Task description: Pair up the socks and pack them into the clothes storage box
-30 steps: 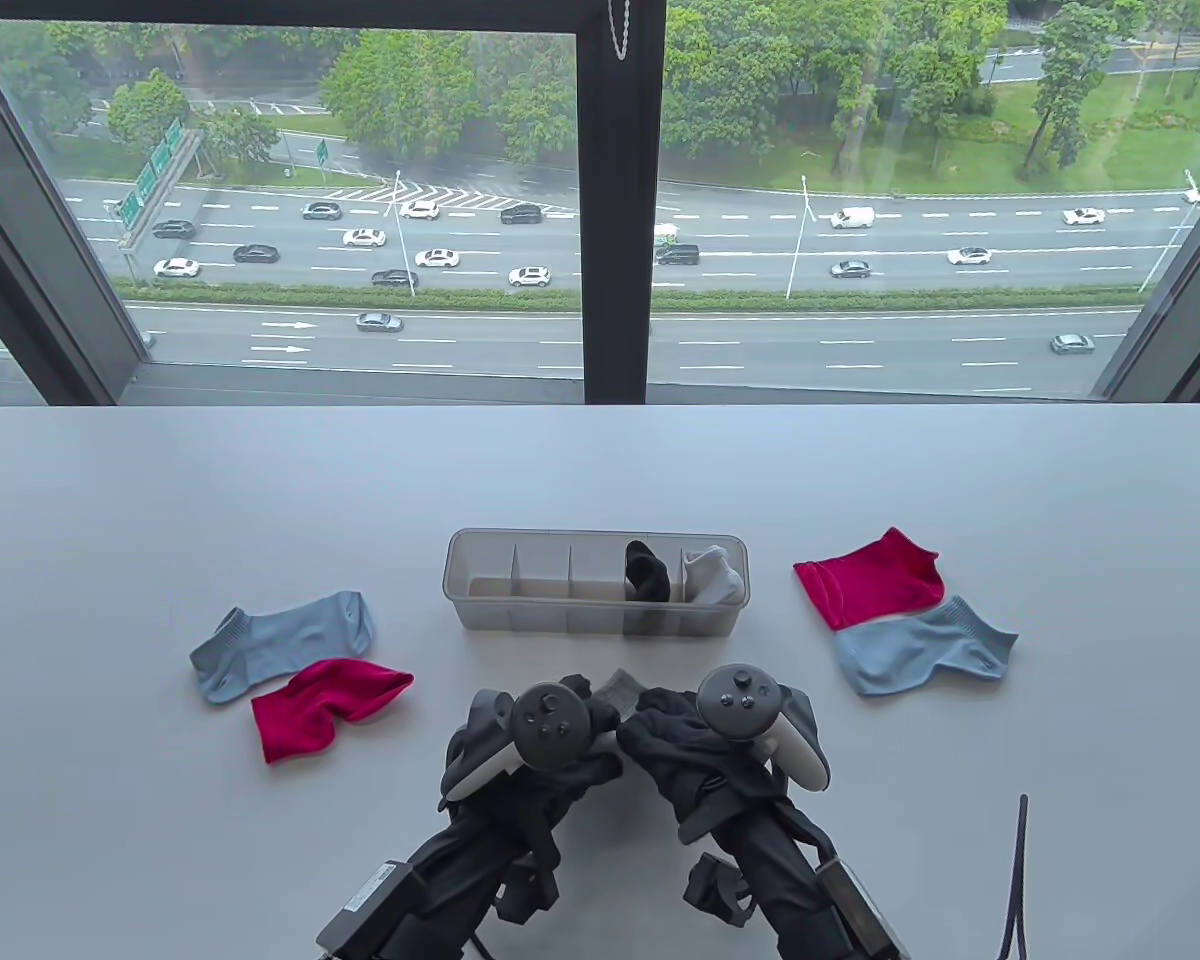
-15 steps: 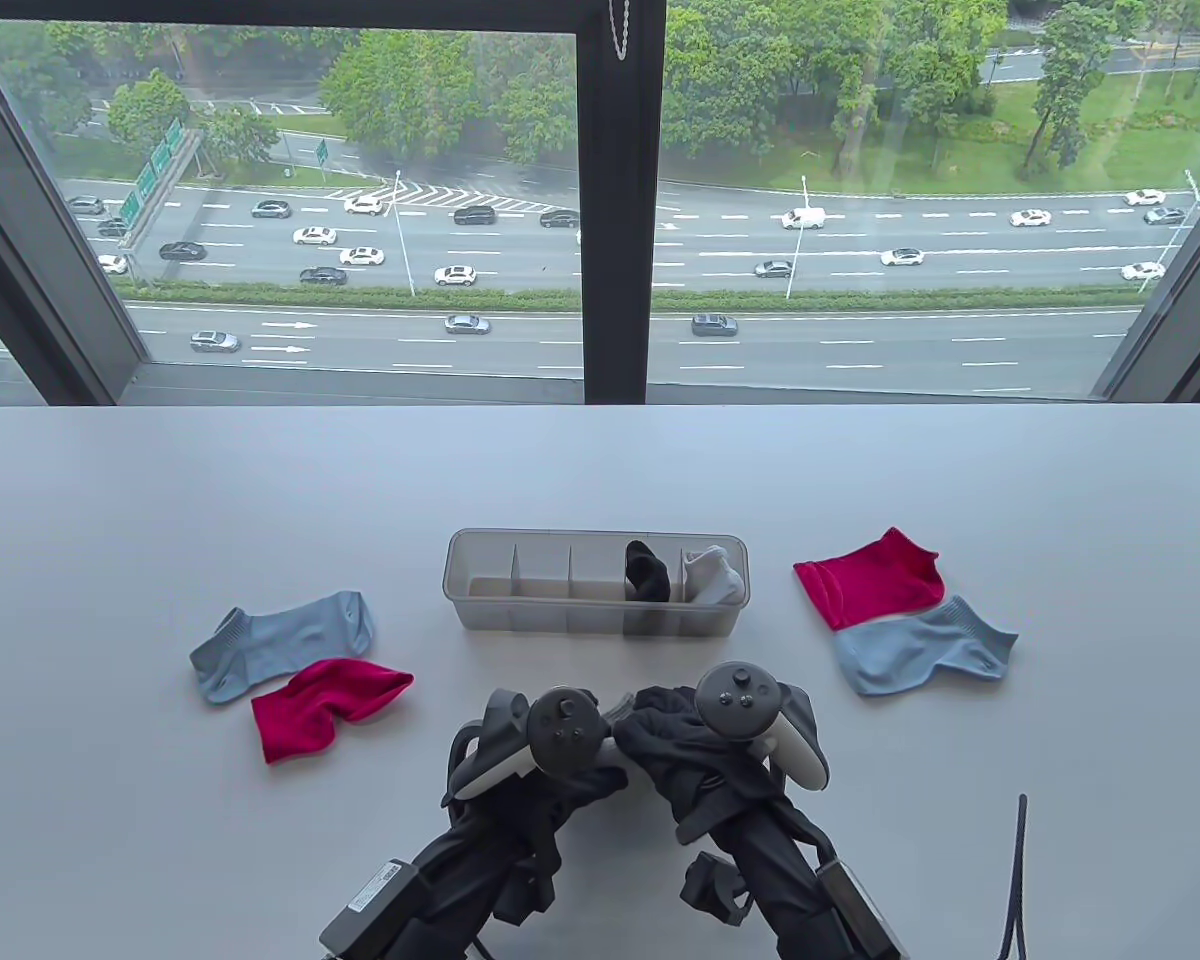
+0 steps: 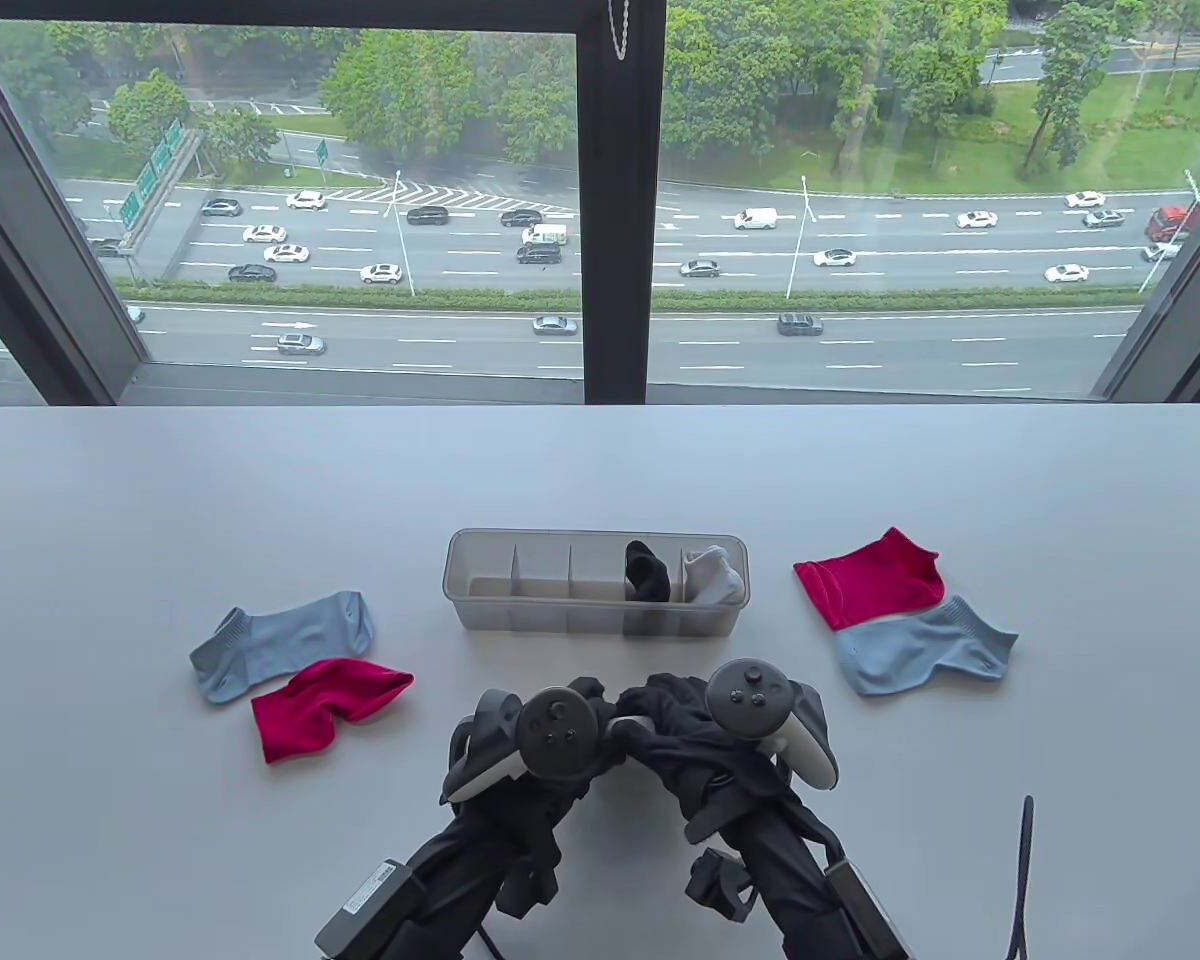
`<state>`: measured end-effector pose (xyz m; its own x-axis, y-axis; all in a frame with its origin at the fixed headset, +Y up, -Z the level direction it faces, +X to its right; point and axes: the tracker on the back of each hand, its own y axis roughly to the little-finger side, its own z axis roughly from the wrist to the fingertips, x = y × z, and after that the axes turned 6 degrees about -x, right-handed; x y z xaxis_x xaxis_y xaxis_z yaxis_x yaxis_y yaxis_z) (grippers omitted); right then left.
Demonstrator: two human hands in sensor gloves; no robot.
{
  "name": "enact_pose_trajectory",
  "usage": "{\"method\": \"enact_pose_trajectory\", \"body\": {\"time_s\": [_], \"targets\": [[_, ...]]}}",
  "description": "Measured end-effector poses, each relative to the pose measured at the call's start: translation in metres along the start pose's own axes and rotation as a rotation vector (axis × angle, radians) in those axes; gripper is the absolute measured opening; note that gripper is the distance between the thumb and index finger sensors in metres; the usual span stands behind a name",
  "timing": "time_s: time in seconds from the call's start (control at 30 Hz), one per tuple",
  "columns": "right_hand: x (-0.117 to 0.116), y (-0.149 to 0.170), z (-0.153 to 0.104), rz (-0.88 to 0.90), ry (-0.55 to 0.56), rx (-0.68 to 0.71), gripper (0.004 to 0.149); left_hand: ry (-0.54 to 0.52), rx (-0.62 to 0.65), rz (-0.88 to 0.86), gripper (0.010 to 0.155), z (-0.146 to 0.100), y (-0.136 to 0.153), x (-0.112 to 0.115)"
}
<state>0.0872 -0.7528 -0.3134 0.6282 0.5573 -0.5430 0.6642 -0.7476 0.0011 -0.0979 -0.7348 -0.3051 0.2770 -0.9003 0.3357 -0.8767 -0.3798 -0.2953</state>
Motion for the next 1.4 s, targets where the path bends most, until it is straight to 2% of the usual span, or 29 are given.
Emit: {"method": "enact_pose_trajectory", "body": {"time_s": [0.07, 0.2, 0.27, 0.3, 0.37, 0.4, 0.47, 0.5, 0.53, 0.6, 0.7, 0.77, 0.83, 0.87, 0.9, 0.93, 1.0, 1.07, 1.17, 1.27, 1.33, 1.4], "targets": [[0.001, -0.005, -0.001, -0.031, 0.029, 0.005, 0.051, 0.058, -0.003, 0.005, 0.052, 0.0, 0.001, 0.003], [-0.002, -0.006, -0.002, 0.036, -0.001, 0.034, 0.049, 0.049, -0.034, 0.01, 0.056, 0.001, 0.002, 0.001], [-0.004, -0.007, -0.002, 0.083, -0.008, 0.022, 0.05, 0.017, -0.043, 0.01, 0.053, 0.0, 0.003, -0.001], [-0.004, -0.007, -0.002, 0.069, -0.005, 0.021, 0.051, 0.0, -0.046, 0.004, 0.048, -0.001, 0.003, -0.002], [-0.002, -0.012, -0.003, -0.026, -0.012, 0.063, 0.071, 0.032, -0.042, -0.016, 0.045, -0.001, 0.005, -0.004], [0.0, -0.014, -0.005, -0.052, 0.021, 0.071, 0.068, 0.036, -0.025, -0.029, 0.045, 0.0, 0.005, -0.004], [0.003, -0.02, -0.009, -0.045, 0.133, 0.087, 0.051, 0.047, -0.039, -0.042, 0.048, 0.0, 0.007, -0.005], [0.005, -0.021, -0.011, -0.028, 0.203, 0.099, 0.043, 0.034, -0.052, -0.042, 0.056, 0.0, 0.008, -0.005], [0.006, -0.022, -0.011, -0.015, 0.226, 0.101, 0.041, 0.015, -0.063, -0.038, 0.067, -0.001, 0.008, -0.007], [0.007, -0.02, -0.011, 0.032, 0.196, 0.093, 0.043, -0.083, -0.044, -0.056, 0.073, -0.005, 0.007, -0.011], [0.009, -0.016, -0.011, 0.063, 0.21, 0.085, 0.047, -0.164, 0.027, -0.041, 0.055, -0.008, 0.001, -0.015], [0.011, -0.015, -0.012, 0.033, 0.213, 0.099, 0.054, -0.127, 0.019, -0.003, 0.051, -0.008, -0.002, -0.015], [0.01, -0.017, -0.012, 0.007, 0.149, 0.14, 0.064, -0.112, 0.012, -0.005, 0.051, -0.006, -0.002, -0.014], [0.01, -0.019, -0.012, 0.003, 0.145, 0.138, 0.059, -0.077, 0.013, -0.015, 0.051, -0.005, -0.001, -0.014], [0.01, -0.021, -0.013, 0.005, 0.19, 0.131, 0.052, -0.055, -0.005, -0.006, 0.051, -0.005, 0.001, -0.013], [0.01, -0.023, -0.013, -0.016, 0.237, 0.111, 0.05, -0.039, -0.003, -0.013, 0.052, -0.006, 0.003, -0.012], [0.009, -0.023, -0.013, -0.071, 0.242, 0.113, 0.05, -0.065, -0.017, -0.009, 0.055, -0.006, 0.003, -0.012], [0.007, -0.022, -0.014, -0.023, 0.262, 0.106, 0.049, -0.039, -0.049, 0.024, 0.067, -0.006, 0.001, -0.012], [0.007, -0.018, -0.012, 0.028, 0.245, 0.093, 0.049, -0.111, 0.002, 0.021, 0.057, -0.007, -0.003, -0.012], [0.008, -0.017, -0.011, 0.077, 0.149, 0.124, 0.056, -0.087, 0.009, 0.017, 0.05, -0.006, -0.002, -0.011], [0.01, -0.018, -0.012, 0.071, 0.21, 0.108, 0.047, -0.042, 0.003, 0.008, 0.05, -0.005, -0.001, -0.01], [0.01, -0.018, -0.012, 0.057, 0.223, 0.105, 0.047, -0.085, -0.012, 0.017, 0.052, -0.006, -0.001, -0.01]]}}
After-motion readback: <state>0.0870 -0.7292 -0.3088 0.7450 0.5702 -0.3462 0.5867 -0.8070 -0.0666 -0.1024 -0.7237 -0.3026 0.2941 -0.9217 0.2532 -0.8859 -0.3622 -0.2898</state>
